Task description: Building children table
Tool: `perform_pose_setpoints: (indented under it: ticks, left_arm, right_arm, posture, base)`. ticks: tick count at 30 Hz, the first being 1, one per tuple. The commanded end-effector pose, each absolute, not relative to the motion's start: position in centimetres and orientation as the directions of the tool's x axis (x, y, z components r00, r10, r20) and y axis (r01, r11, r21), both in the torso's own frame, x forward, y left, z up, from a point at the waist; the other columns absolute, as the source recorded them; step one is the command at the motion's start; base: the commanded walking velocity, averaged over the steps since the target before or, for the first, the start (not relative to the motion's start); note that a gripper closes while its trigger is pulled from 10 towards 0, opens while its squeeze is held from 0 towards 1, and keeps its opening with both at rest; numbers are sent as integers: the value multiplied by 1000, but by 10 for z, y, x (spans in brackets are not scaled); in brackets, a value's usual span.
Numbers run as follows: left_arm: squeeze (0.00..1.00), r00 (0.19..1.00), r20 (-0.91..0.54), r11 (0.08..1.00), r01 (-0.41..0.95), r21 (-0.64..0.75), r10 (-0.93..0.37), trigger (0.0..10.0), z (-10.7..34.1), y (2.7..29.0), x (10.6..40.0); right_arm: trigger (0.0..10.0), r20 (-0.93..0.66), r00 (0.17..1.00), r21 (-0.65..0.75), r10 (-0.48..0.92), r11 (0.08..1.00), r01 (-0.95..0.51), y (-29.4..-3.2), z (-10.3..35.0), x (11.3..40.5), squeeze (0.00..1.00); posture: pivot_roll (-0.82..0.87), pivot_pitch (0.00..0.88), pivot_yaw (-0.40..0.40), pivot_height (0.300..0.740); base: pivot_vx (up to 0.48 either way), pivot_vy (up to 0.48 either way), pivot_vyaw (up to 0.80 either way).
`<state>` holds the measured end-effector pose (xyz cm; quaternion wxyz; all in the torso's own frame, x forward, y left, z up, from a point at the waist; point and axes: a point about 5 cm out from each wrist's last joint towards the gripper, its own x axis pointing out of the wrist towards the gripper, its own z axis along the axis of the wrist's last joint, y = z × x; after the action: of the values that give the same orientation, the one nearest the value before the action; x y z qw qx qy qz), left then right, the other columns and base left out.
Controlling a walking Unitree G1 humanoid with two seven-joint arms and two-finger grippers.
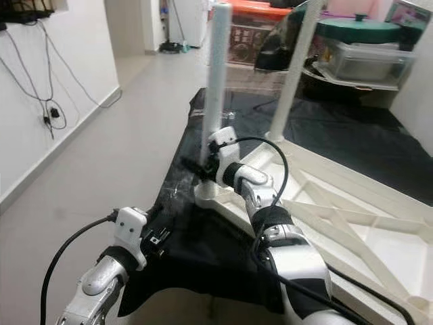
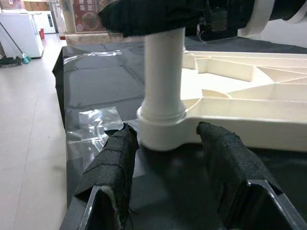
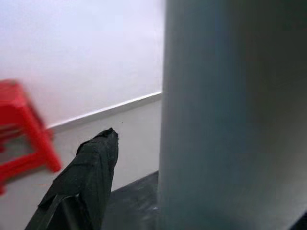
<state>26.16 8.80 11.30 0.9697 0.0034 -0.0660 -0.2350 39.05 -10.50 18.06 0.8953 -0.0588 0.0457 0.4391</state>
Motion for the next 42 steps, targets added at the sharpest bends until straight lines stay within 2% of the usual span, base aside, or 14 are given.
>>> perform_pose_setpoints:
  ticks: [1,6,7,8,16,21,25,32,33,34,35,40,41,42]
  left_arm:
    - [0,881,116,889,457,40,-458,10000,111,87,262]
    - [0,881,116,889,456,40,-458,10000,111,87,261]
    - [0,881,116,889,456,40,-458,10000,111,87,261]
    - [0,881,116,889,456,41,-458,10000,111,86,261]
    - [0,882,116,889,457,37,-458,10000,110,86,259]
    - [0,880,112,886,462,33,-462,10000,110,86,259]
    - [0,878,110,884,466,32,-467,10000,110,86,259]
    - [0,880,112,887,461,33,-462,10000,110,86,259]
    - [0,880,112,887,460,33,-461,10000,110,87,259]
    - [0,881,112,888,459,34,-460,10000,110,87,259]
    - [0,881,112,888,458,34,-459,10000,110,87,259]
    - [0,881,112,888,459,34,-459,10000,110,87,259]
    - [0,881,112,888,459,34,-459,10000,111,87,259]
    - [0,881,112,888,459,34,-460,10000,111,87,259]
  right_arm:
    - [10000,-224,462,-46,858,464,-884,-83,170,382,0]
    - [10000,-245,426,-39,871,430,-902,-77,168,380,0]
    - [2706,-258,395,-40,882,399,-916,-73,167,378,0]
    - [0,-263,388,-47,884,390,-920,-69,166,378,0]
    - [0,-161,734,-51,660,737,-674,-82,171,395,0]
    - [0,-136,991,-24,-1,1000,-3,-136,160,404,0]
    - [0,-155,942,49,-297,950,307,-154,147,394,0]
    - [0,-159,925,149,-345,918,368,-127,140,384,0]
    - [4588,-148,948,181,-281,935,305,-115,141,384,0]
    - [10000,-143,958,198,-248,942,273,-107,141,384,667]
    - [10000,-111,976,204,-189,957,209,-100,143,385,1000]
    - [10000,-83,986,202,-143,967,157,-94,146,385,1000]
    - [10000,-48,993,176,-110,977,117,-92,149,385,0]
    - [10000,12,1000,158,-16,987,14,-94,159,389,0]
  posture:
    - [85,0,-74,740]
    - [86,0,-77,740]
    - [89,0,-79,740]
    - [90,0,-81,740]
    - [83,0,-80,740]
    - [64,0,-67,740]
    - [63,0,-65,740]
    - [73,0,-70,740]
    - [73,0,-70,740]
    - [73,0,-70,740]
    - [74,0,-69,740]
    - [73,0,-68,740]
    - [75,0,-70,740]
    - [72,0,-68,740]
  base:
    - [0,0,0]
    - [0,0,0]
    - [0,0,0]
    - [0,0,0]
    - [0,0,0]
    - [0,0,0]
    - [0,0,0]
    - [0,0,0]
    - [0,0,0]
    - [0,0,0]
    - [0,0,0]
    - [0,0,0]
    - [0,0,0]
    - [0,0,0]
